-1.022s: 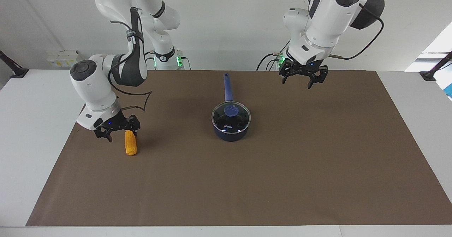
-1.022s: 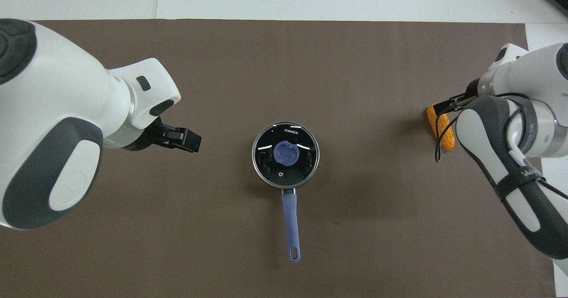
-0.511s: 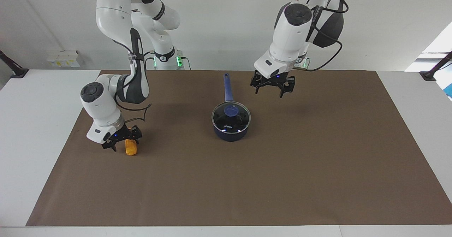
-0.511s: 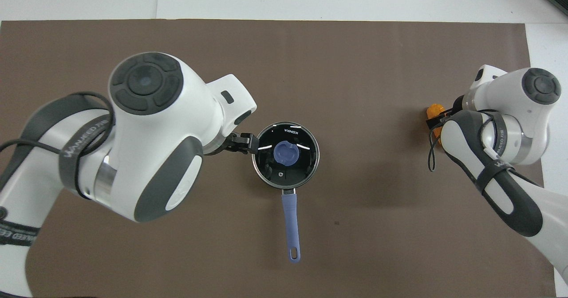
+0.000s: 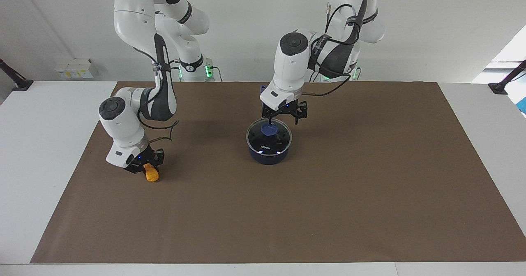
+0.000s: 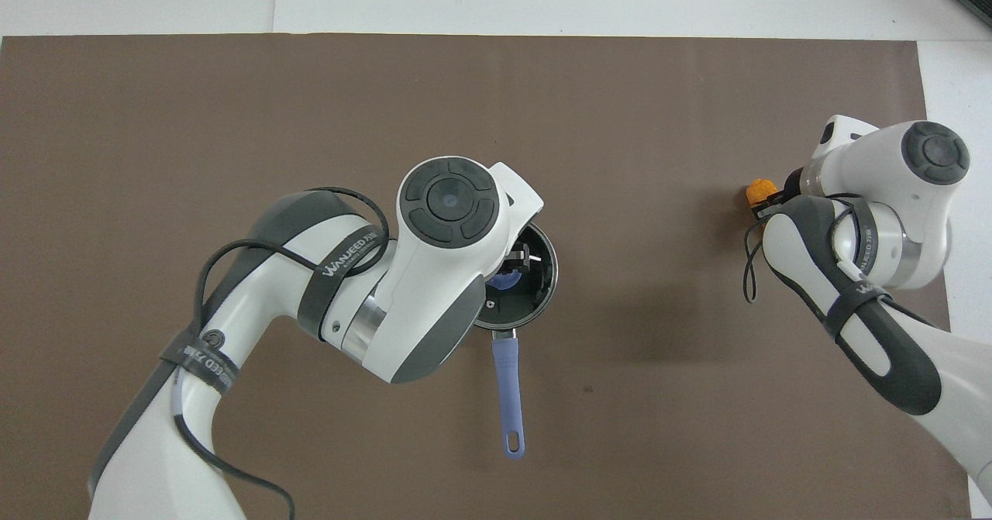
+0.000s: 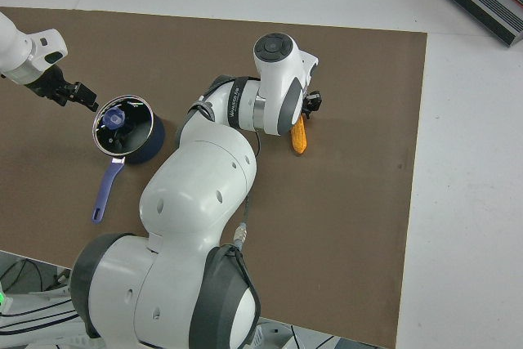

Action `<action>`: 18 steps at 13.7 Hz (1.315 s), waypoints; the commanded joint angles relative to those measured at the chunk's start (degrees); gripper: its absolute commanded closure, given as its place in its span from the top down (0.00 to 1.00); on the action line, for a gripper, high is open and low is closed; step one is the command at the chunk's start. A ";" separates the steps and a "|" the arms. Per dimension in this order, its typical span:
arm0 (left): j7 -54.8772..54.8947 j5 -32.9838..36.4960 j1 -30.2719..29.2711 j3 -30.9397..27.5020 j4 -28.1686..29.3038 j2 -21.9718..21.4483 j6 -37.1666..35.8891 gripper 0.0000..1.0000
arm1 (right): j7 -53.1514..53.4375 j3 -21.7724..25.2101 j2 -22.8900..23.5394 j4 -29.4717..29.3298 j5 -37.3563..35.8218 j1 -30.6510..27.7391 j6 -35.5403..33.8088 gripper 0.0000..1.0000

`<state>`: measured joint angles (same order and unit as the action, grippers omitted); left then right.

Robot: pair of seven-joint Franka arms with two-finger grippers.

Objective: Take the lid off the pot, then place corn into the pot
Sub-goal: 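Grasp the lid knob with the left gripper while the right gripper grasps the corn, then lift the lid off with the left gripper while the right gripper carries the corn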

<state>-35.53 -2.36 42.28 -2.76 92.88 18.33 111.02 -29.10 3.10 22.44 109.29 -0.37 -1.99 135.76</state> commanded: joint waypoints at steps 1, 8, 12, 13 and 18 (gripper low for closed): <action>-3.74 0.69 1.40 -1.02 -2.96 3.02 1.74 1.00 | -1.49 -0.20 -1.43 -0.22 0.45 -0.65 0.30 0.00; -8.41 1.13 3.25 -1.10 -5.61 6.98 1.14 1.00 | 7.37 -0.46 -11.09 -1.80 0.72 0.06 -9.26 0.00; -8.59 1.57 3.25 -1.02 -5.96 6.98 -0.10 1.00 | 11.41 -0.99 -17.24 -1.80 0.80 0.06 -17.17 0.00; -8.85 1.48 3.86 -1.02 -5.87 6.98 -0.01 0.90 | 13.61 -1.08 -18.91 -1.89 0.72 0.41 -19.45 0.00; -12.98 2.01 4.22 -1.19 -6.22 6.72 -1.06 0.00 | 22.84 -1.08 -22.00 -6.01 0.72 4.62 -31.24 0.00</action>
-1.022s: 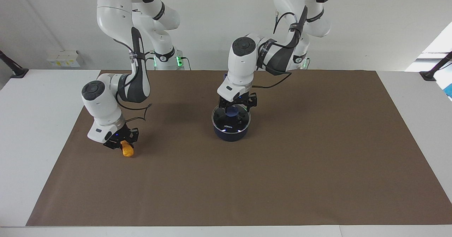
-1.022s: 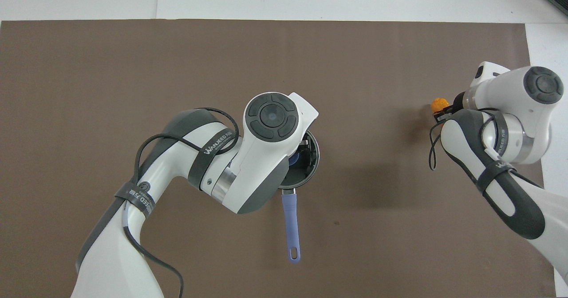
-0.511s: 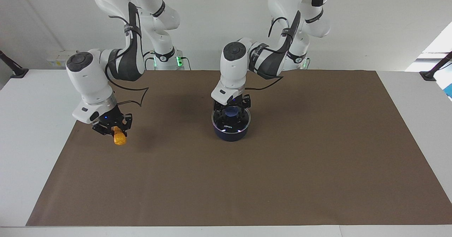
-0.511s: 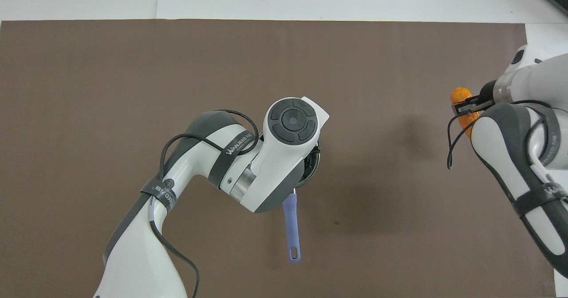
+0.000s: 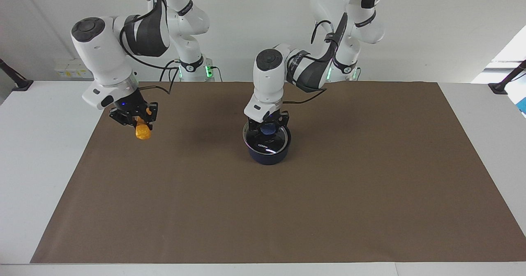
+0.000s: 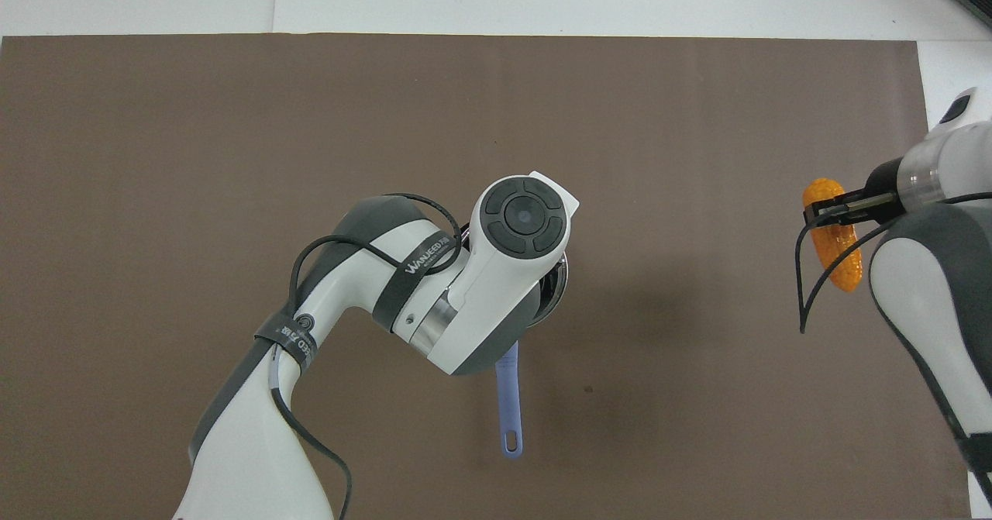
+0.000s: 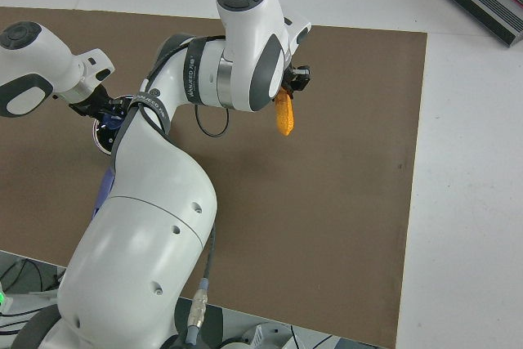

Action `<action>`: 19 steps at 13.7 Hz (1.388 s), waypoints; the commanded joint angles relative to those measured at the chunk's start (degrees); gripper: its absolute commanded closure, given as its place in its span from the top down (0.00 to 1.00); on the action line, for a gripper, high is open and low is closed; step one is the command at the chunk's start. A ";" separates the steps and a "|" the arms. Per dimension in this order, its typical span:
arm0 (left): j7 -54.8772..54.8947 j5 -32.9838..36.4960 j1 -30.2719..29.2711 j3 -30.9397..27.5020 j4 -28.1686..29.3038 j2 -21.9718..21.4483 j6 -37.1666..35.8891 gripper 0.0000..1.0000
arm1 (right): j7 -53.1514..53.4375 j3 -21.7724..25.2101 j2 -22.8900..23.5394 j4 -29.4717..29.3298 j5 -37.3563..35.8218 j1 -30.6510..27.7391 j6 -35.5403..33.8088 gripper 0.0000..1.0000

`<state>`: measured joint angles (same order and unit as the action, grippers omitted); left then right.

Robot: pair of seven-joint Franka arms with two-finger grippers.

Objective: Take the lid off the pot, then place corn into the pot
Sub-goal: 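Lift the lid off with the left gripper while the right gripper carries the corn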

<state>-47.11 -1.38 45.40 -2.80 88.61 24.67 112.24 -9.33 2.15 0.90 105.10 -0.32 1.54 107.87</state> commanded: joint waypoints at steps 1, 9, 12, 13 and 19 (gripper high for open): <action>-1.41 1.03 0.84 -1.16 -2.82 0.30 -3.33 0.00 | 4.75 -0.21 -0.98 -1.83 0.67 1.97 -4.32 0.00; -0.62 1.03 -4.15 -1.68 -4.41 -4.26 -7.20 0.00 | 17.24 -0.39 -3.10 -0.33 -0.03 9.79 -6.35 0.00; 7.26 0.41 -9.87 -1.68 -3.71 -5.77 -9.31 0.00 | 19.61 -0.48 -2.92 -0.07 -0.12 12.16 -6.35 0.00; 9.47 0.32 -11.98 -1.68 -3.53 -5.77 -9.49 0.00 | 21.27 -0.48 -2.48 -0.07 -0.12 13.74 -6.27 0.00; 21.50 0.24 -22.97 -1.68 -0.90 -5.86 -8.27 0.00 | 32.44 -0.74 7.87 -2.88 0.76 25.35 2.24 0.00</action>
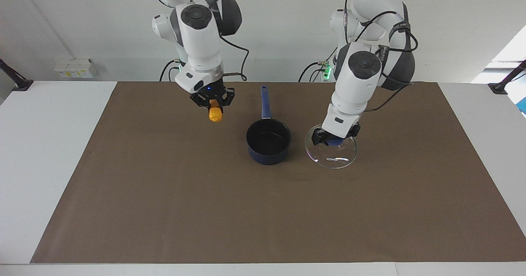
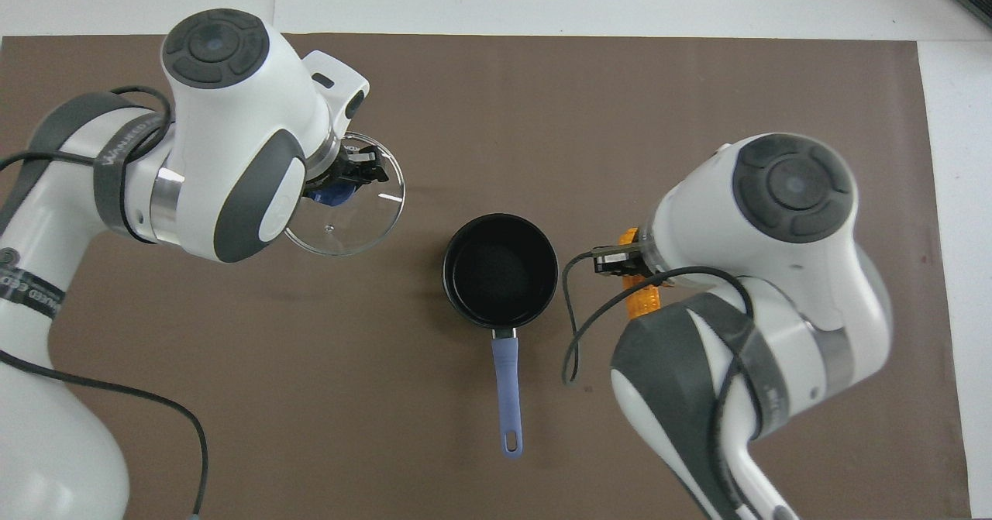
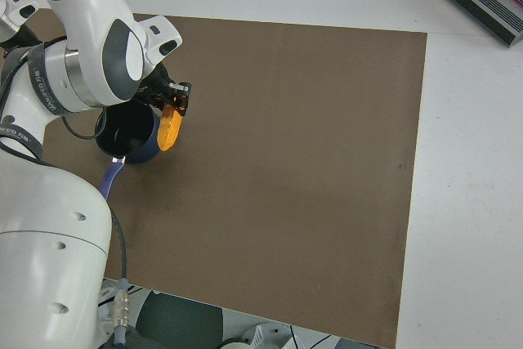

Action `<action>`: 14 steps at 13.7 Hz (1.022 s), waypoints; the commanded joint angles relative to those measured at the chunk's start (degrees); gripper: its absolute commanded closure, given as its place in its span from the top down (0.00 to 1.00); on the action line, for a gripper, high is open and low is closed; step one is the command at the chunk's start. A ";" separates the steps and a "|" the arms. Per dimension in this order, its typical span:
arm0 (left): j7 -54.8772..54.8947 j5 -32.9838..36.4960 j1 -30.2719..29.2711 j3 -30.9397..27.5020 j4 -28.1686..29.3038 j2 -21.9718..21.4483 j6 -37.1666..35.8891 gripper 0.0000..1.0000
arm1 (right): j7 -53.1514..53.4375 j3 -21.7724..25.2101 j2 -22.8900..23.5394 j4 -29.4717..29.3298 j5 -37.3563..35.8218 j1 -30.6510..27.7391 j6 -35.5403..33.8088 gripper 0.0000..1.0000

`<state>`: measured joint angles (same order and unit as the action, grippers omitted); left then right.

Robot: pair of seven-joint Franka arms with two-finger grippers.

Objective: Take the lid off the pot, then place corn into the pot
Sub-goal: 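Lift the lid off with the left gripper while the right gripper carries the corn, then set the lid down with the left gripper while the right gripper lowers the corn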

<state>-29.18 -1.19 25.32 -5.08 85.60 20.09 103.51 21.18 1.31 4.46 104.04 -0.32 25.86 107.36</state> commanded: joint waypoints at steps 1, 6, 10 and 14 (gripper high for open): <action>5.86 -0.13 -4.30 0.59 3.16 -1.71 1.16 0.00 | 3.33 0.09 6.33 -2.96 0.93 2.86 4.07 0.00; 17.64 -0.22 -10.54 0.59 21.85 -10.31 14.06 0.00 | 8.96 -1.13 15.04 -7.89 1.11 6.65 9.52 0.00; 26.61 -0.22 -14.24 0.59 32.33 -14.89 18.65 0.00 | 11.78 -1.40 19.09 -8.86 1.02 8.68 14.10 0.00; 29.08 -0.22 -15.65 0.59 45.34 -19.21 30.34 0.00 | 11.16 -1.40 20.06 -7.63 0.93 8.94 17.26 0.00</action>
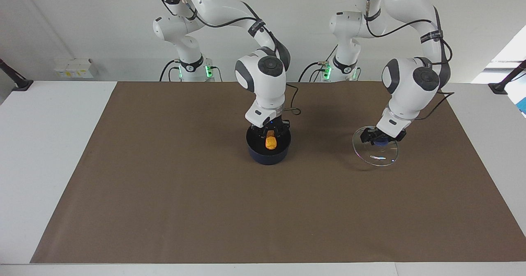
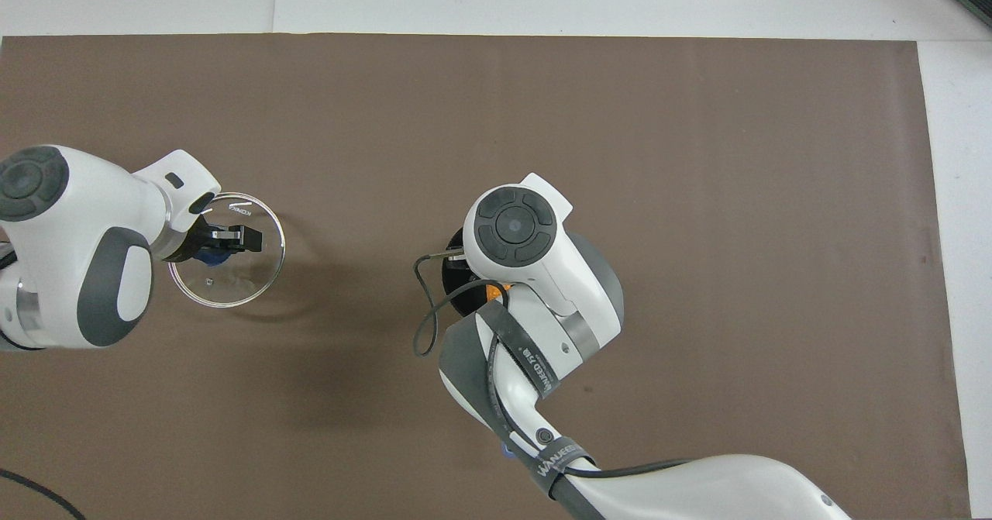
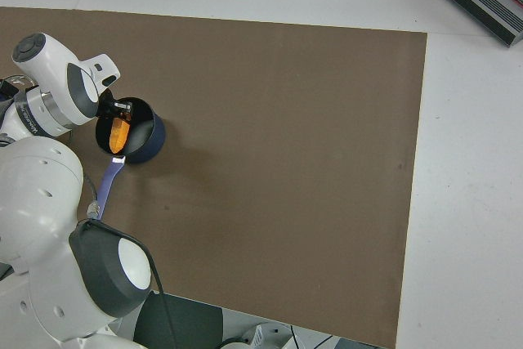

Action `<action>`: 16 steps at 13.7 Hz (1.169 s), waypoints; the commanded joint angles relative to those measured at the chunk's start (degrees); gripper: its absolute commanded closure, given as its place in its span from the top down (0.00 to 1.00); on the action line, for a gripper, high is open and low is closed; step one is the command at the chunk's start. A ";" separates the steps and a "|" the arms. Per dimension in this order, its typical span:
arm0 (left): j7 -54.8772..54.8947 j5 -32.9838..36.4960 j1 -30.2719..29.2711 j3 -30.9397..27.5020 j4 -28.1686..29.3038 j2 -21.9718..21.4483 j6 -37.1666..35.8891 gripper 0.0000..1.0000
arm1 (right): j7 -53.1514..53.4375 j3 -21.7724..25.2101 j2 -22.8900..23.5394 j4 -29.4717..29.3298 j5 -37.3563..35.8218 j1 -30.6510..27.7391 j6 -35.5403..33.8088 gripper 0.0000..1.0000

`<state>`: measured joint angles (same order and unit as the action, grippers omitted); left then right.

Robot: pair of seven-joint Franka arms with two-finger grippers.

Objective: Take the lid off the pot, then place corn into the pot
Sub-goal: 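Set the lid down with the left gripper while the right gripper lowers the corn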

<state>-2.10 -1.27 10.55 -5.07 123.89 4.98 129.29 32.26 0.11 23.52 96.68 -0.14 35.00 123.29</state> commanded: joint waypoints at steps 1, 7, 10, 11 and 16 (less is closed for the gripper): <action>2.01 -0.13 -0.88 0.58 9.07 -4.10 6.66 0.00 | 0.08 -0.20 1.44 -0.26 0.84 -0.11 2.38 0.00; 2.10 -0.22 -2.82 0.58 7.26 -1.74 8.01 1.00 | -1.85 -0.20 1.01 2.98 0.58 0.25 3.44 0.00; 1.66 -0.22 -2.03 0.85 -3.35 3.17 -1.90 1.00 | -2.90 -0.20 0.74 4.21 0.58 -0.19 3.53 0.14; 1.57 -0.22 -1.33 0.94 -7.48 4.76 -5.41 1.00 | -3.52 -0.11 0.83 3.87 0.49 -0.37 3.45 0.22; 1.05 -0.22 -0.09 1.02 -13.94 6.28 -10.11 1.00 | -3.52 -0.20 1.53 1.84 0.14 -1.07 3.71 1.00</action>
<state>-0.80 -1.30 10.00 -3.67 112.40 10.54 121.20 30.00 0.39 25.30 98.28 -0.18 34.33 125.89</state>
